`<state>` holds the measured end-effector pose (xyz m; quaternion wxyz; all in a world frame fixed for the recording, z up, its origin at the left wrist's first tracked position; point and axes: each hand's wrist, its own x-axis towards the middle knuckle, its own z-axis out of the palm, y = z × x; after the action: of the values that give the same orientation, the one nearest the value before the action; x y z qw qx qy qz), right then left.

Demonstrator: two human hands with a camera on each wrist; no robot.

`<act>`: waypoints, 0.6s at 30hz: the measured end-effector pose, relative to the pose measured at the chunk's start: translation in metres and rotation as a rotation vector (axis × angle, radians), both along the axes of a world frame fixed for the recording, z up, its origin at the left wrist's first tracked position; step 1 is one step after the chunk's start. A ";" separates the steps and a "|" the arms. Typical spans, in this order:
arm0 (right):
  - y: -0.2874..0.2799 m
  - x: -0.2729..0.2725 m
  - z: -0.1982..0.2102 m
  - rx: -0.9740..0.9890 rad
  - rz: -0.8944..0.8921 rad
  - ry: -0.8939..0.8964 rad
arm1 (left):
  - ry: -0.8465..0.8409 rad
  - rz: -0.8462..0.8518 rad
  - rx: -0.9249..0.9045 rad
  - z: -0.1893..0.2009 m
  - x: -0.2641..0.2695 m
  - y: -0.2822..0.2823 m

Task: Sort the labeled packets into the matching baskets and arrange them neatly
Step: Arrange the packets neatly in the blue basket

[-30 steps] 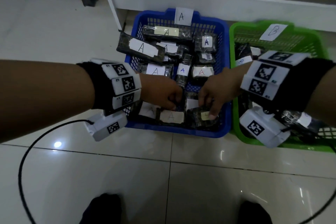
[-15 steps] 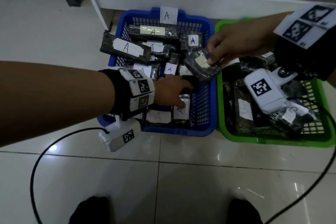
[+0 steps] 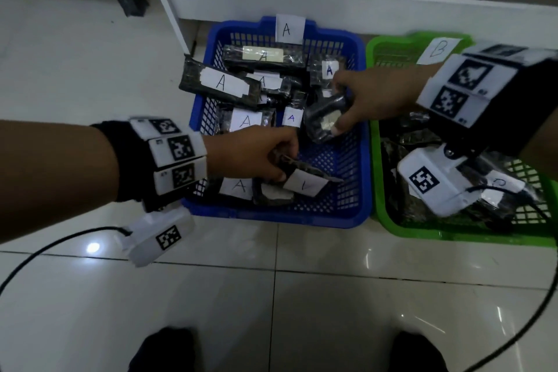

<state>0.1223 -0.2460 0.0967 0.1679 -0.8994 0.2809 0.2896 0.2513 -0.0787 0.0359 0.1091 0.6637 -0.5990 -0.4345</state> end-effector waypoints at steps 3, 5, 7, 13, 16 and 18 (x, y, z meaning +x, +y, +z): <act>0.008 0.007 -0.009 -0.028 0.138 0.134 | 0.091 0.081 0.061 -0.005 0.005 0.016; 0.011 0.007 -0.018 -0.102 0.206 0.180 | 0.100 0.099 0.068 -0.006 0.004 0.017; 0.014 0.005 -0.029 -0.238 0.217 0.164 | 0.100 0.080 0.069 -0.005 0.003 0.015; 0.034 -0.014 -0.060 -0.381 0.057 -0.020 | 0.135 0.103 0.094 -0.006 0.003 0.013; 0.037 -0.018 -0.061 -0.455 0.099 -0.070 | 0.214 0.229 0.128 -0.006 0.010 0.016; 0.033 -0.016 -0.058 -0.526 0.161 -0.063 | 0.313 0.359 0.152 -0.004 0.013 0.016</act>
<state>0.1066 -0.2129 0.0392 -0.0864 -0.9402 0.2687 0.1908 0.2638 -0.0626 0.0314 0.2256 0.6903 -0.4131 -0.5494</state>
